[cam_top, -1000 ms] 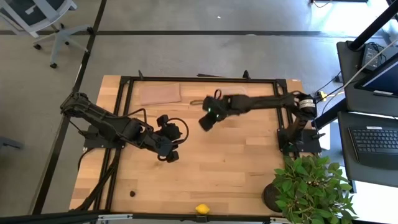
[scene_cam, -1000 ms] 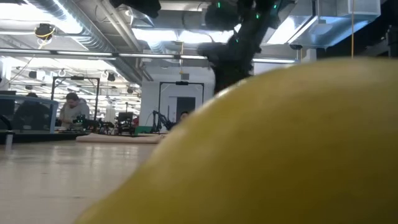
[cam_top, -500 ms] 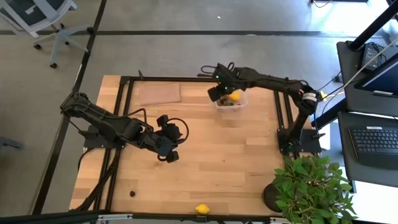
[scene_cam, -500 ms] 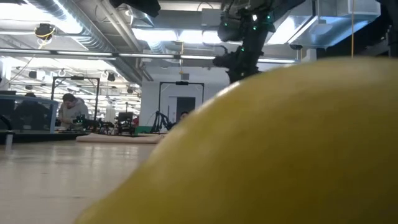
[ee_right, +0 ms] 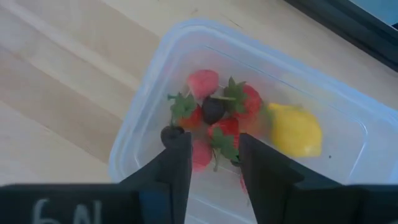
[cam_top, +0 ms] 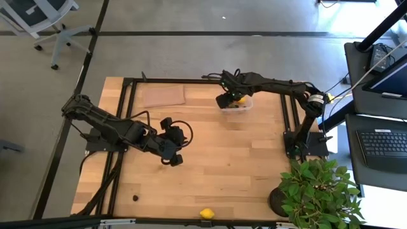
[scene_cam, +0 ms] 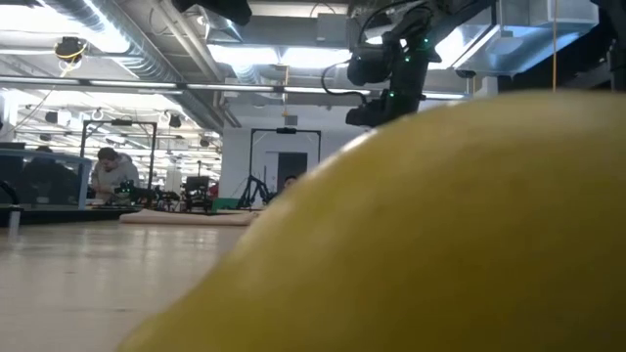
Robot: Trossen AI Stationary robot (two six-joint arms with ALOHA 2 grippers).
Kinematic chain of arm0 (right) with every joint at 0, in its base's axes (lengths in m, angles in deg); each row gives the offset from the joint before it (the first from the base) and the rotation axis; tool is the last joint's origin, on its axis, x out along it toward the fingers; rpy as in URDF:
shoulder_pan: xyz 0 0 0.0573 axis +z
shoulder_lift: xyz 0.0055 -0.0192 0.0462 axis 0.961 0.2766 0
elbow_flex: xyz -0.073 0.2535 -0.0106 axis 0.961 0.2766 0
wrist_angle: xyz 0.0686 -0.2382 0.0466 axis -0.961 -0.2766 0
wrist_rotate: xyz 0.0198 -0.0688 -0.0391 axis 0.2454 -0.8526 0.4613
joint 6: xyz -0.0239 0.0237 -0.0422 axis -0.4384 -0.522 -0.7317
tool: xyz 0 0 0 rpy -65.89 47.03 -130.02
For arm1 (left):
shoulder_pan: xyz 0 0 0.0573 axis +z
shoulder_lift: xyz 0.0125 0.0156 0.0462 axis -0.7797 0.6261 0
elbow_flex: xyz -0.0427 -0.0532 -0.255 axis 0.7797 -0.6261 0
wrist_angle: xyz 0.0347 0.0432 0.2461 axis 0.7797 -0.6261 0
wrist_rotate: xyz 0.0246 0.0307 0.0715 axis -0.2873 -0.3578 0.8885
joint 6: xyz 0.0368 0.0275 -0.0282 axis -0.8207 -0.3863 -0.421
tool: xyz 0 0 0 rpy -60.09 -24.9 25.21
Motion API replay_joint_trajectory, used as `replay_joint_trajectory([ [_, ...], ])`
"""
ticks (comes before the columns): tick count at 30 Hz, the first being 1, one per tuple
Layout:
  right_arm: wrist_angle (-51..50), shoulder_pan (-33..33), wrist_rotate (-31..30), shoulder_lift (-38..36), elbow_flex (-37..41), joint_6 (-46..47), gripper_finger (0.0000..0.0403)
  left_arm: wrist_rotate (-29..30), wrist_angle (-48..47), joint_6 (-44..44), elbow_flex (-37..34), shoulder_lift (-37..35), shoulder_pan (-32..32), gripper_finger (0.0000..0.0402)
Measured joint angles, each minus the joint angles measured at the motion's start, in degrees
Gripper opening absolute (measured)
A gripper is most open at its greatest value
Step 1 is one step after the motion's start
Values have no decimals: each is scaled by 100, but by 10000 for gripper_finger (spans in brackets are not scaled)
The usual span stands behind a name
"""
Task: Pick and placing Produce into tupperware
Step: Put the blackberry into the transparent bin
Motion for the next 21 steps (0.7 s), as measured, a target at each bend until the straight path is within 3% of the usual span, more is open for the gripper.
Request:
replay_joint_trajectory([
  [7,-8,-12,157,7,-85,15,145,-187,-19,-5,0,0,0,34],
  [12,10,156,1824,7,-588,-460,145,-778,-433,-5,0,-28,-4,25],
  [15,8,562,2591,7,-933,-573,141,-1500,-682,16,0,-28,-4,24],
  [17,26,967,2574,7,-1107,-590,138,-1930,-752,121,-1,-28,-7,28],
  [21,93,1941,2082,7,-1241,-722,134,-2003,-745,301,-1,-28,-118,41],
])
